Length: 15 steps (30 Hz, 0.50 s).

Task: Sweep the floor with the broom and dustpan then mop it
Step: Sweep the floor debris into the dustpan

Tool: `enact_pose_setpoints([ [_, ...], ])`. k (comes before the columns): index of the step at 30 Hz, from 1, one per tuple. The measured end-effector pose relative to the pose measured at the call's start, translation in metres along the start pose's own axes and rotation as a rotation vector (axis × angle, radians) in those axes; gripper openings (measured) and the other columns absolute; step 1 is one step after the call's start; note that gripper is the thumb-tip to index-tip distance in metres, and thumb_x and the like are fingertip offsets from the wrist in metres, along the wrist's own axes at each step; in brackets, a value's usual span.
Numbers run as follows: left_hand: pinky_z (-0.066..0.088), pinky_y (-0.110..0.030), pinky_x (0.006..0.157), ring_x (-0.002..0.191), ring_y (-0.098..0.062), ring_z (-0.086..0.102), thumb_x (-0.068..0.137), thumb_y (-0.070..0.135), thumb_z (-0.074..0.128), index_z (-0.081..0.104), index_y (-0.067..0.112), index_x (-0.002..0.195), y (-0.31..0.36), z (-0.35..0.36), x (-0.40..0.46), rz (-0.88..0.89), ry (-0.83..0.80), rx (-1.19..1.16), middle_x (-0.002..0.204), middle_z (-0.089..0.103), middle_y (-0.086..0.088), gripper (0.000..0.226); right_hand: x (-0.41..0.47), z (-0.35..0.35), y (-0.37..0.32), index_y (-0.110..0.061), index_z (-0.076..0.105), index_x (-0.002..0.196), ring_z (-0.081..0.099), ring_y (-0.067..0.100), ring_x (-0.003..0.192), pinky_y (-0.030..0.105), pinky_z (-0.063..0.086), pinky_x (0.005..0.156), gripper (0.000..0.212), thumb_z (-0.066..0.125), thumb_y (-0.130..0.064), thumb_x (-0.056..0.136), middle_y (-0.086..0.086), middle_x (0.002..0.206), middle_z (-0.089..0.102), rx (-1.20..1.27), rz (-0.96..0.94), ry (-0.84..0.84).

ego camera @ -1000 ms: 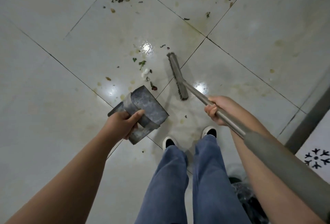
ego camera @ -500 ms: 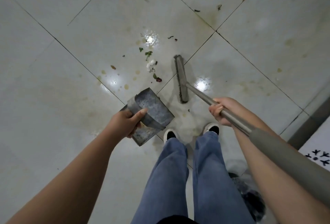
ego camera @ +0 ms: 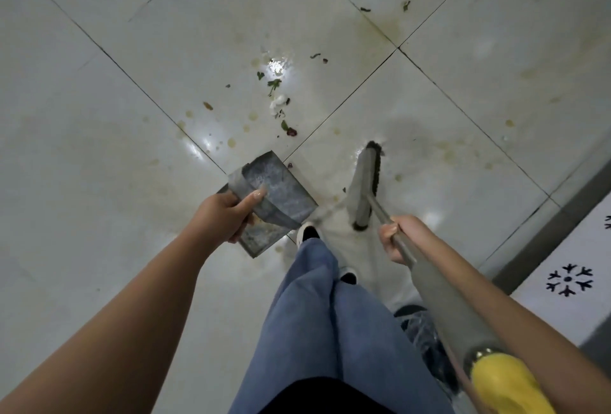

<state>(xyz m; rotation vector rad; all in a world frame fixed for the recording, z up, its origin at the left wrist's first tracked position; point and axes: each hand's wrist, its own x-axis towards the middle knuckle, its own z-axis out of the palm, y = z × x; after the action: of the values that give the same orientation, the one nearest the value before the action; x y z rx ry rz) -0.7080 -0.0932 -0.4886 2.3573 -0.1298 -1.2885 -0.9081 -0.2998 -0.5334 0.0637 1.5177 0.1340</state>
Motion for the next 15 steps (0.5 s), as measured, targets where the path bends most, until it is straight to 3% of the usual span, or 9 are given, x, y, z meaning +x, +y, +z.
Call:
enact_pose_setpoints([
  [3,0.037,-0.012,0.040,0.027,-0.003,0.042,0.086,0.050,0.053,0.050,0.013,0.047,-0.018,0.005,-0.019,0.015,0.101,0.003,0.028,0.045,0.004,0.054,0.007,-0.010,0.020,-0.009,0.036,0.072,0.033,0.003,0.018,0.011,0.031,0.024,0.032,0.027,-0.016,0.102,0.001,0.033,0.035,0.070,0.026,-0.157],
  [8,0.033,-0.010,0.033,0.026,-0.003,0.040,0.089,0.041,0.056,0.051,0.007,0.054,-0.038,0.011,-0.051,0.038,0.197,-0.104,0.029,0.046,0.006,0.049,-0.010,-0.018,0.022,-0.008,0.036,0.073,0.034,0.002,0.018,0.011,0.032,0.024,0.033,0.032,-0.023,0.103,0.001,0.034,0.036,0.059,-0.003,-0.248],
  [13,0.033,-0.011,0.034,0.028,-0.006,0.036,0.089,0.040,0.057,0.055,0.001,0.059,-0.053,0.015,-0.072,0.071,0.240,-0.111,0.032,0.043,0.005,0.050,-0.024,-0.049,0.024,-0.010,0.034,0.069,0.032,0.003,0.017,0.011,0.028,0.022,0.038,0.030,-0.028,0.103,0.000,0.031,0.033,-0.024,-0.010,-0.191],
  [15,0.034,-0.012,0.032,0.027,-0.005,0.036,0.089,0.038,0.057,0.055,-0.001,0.062,-0.057,0.014,-0.078,0.073,0.227,-0.163,0.039,0.044,-0.003,0.048,-0.025,-0.060,0.026,-0.011,0.033,0.068,0.030,0.003,0.016,0.011,0.027,0.022,0.040,0.029,-0.029,0.103,-0.001,0.030,0.032,-0.077,-0.010,-0.145],
])
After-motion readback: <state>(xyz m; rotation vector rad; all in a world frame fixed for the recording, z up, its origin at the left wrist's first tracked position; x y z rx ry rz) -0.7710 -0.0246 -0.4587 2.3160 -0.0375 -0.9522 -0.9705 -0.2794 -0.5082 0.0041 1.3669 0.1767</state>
